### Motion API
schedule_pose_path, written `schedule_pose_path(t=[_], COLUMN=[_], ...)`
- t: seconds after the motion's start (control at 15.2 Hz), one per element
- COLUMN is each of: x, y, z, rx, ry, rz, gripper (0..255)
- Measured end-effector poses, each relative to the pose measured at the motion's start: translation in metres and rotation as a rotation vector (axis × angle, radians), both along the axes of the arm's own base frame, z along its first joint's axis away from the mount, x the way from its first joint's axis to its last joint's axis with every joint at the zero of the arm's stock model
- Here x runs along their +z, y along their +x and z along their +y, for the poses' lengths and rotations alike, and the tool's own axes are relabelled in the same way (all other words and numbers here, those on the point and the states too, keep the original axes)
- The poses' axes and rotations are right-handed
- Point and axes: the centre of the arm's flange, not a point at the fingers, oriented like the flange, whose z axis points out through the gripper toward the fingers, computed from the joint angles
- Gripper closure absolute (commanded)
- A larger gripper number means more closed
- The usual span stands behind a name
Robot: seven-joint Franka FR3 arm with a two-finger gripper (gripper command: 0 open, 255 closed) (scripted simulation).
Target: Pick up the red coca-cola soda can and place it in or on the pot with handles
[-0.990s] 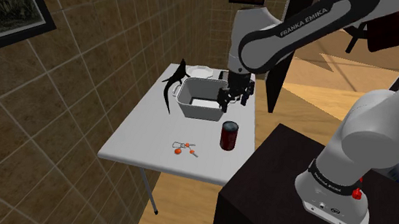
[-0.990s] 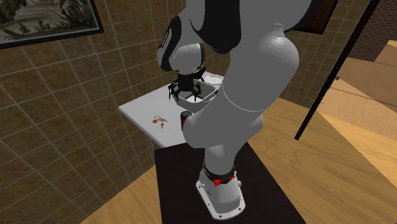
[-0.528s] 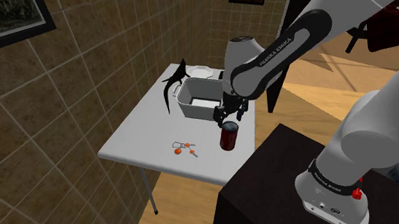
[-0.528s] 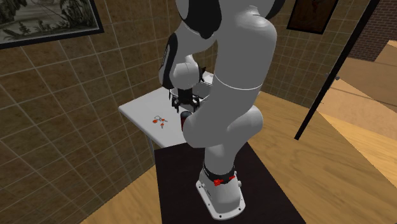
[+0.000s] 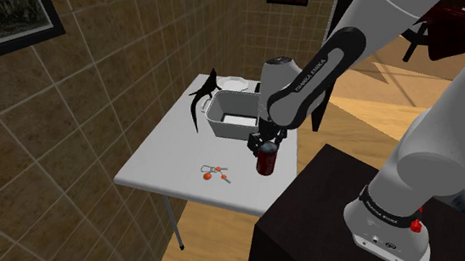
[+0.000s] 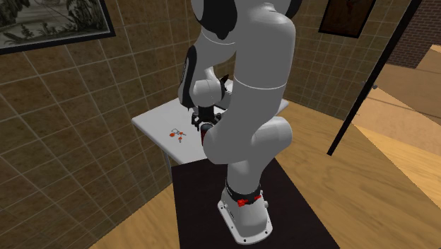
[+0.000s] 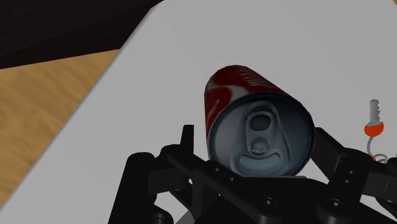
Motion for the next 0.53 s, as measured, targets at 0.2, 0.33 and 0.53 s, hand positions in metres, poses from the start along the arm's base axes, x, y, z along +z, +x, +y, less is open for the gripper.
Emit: schedule_pose_path(t=[0.2,0.33,0.53], x=[-0.0014,-0.0015,-0.0013], y=[-0.0002,-0.0002,0.0000], z=[-0.0010,-0.0011,-0.0010], rx=[0.000,0.000,0.000], ry=[0.000,0.000,0.000], rz=[0.000,-0.001,-0.001], gripper=[0,0,255])
